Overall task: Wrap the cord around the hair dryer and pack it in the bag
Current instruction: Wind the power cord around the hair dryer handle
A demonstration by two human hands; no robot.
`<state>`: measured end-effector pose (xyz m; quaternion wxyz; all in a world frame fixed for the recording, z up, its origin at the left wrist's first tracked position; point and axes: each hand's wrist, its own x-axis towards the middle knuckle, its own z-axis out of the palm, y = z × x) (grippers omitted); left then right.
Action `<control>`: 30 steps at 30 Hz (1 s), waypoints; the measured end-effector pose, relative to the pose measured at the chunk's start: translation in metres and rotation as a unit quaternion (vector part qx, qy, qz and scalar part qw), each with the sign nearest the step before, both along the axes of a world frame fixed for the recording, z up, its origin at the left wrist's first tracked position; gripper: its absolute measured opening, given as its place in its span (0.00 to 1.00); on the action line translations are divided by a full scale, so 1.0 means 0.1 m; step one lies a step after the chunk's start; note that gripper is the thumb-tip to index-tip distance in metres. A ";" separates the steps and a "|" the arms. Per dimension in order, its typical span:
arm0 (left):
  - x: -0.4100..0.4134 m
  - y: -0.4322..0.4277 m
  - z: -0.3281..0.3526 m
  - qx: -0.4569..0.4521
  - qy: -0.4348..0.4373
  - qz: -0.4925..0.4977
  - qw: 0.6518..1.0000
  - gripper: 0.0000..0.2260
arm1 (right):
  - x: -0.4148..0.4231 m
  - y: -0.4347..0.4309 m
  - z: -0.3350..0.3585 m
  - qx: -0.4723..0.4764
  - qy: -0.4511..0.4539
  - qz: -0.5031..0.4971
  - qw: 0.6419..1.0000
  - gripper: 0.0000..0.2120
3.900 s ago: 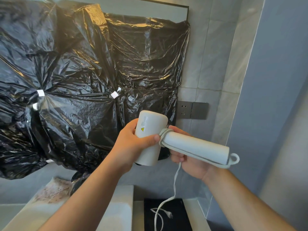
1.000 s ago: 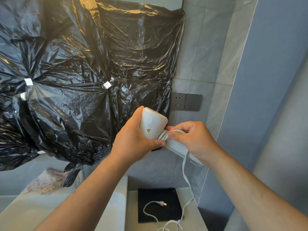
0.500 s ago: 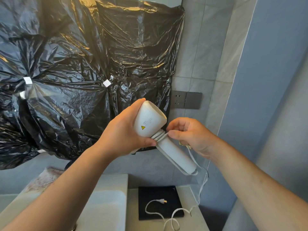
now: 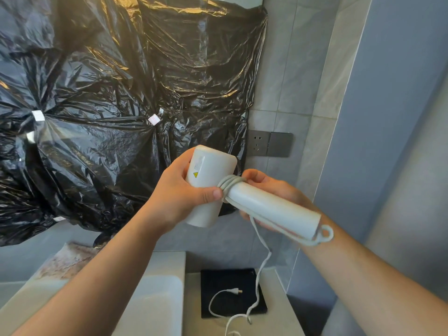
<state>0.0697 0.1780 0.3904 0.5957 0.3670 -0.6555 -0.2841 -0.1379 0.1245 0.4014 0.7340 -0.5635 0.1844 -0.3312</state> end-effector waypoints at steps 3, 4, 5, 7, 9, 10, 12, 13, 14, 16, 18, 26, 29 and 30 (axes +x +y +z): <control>-0.06 -0.06 -0.02 0.015 0.039 0.021 0.999 0.35 | 0.07 -0.03 -0.16 0.083 -0.174 0.044 0.980 0.12; -0.09 -0.06 -0.02 0.013 0.043 0.034 0.998 0.34 | 0.11 0.01 -0.17 0.089 -0.193 0.028 0.977 0.10; -0.12 -0.07 -0.03 0.013 0.048 0.050 0.998 0.34 | 0.14 0.03 -0.19 0.096 -0.193 -0.006 0.977 0.08; -0.16 -0.08 -0.06 0.019 0.066 0.083 0.994 0.34 | 0.20 0.04 -0.20 0.108 -0.173 -0.095 0.974 0.08; -0.20 -0.09 -0.10 0.028 0.076 0.114 0.990 0.34 | 0.24 0.06 -0.23 0.097 -0.155 -0.169 0.969 0.09; -0.21 -0.10 -0.12 0.032 0.078 0.125 0.989 0.33 | 0.24 0.07 -0.26 0.087 -0.147 -0.198 0.965 0.10; -0.26 -0.09 -0.14 0.031 0.080 0.144 0.986 0.28 | 0.26 0.09 -0.32 0.053 -0.125 -0.243 0.960 0.11; -0.28 -0.09 -0.15 0.027 0.082 0.154 0.984 0.26 | 0.28 0.11 -0.34 0.026 -0.108 -0.264 0.958 0.10; -0.30 -0.09 -0.16 0.023 0.085 0.167 0.982 0.25 | 0.30 0.13 -0.36 -0.002 -0.089 -0.284 0.955 0.10; -0.32 -0.11 -0.17 0.019 0.089 0.198 0.976 0.26 | 0.33 0.19 -0.39 -0.058 -0.045 -0.314 0.947 0.10; -0.32 -0.13 -0.17 0.009 0.087 0.231 0.969 0.29 | 0.34 0.29 -0.43 -0.120 0.036 -0.321 0.939 0.11; -0.35 -0.03 -0.13 -0.016 -0.002 0.308 0.951 0.30 | 0.29 0.37 -0.33 -0.363 0.299 -0.335 0.816 0.20; -0.36 0.00 -0.12 -0.018 -0.043 0.333 0.942 0.30 | 0.25 0.37 -0.27 -0.402 0.345 -0.308 0.790 0.19; -0.35 0.00 -0.12 -0.019 -0.055 0.336 0.940 0.31 | 0.23 0.37 -0.24 -0.410 0.356 -0.298 0.785 0.18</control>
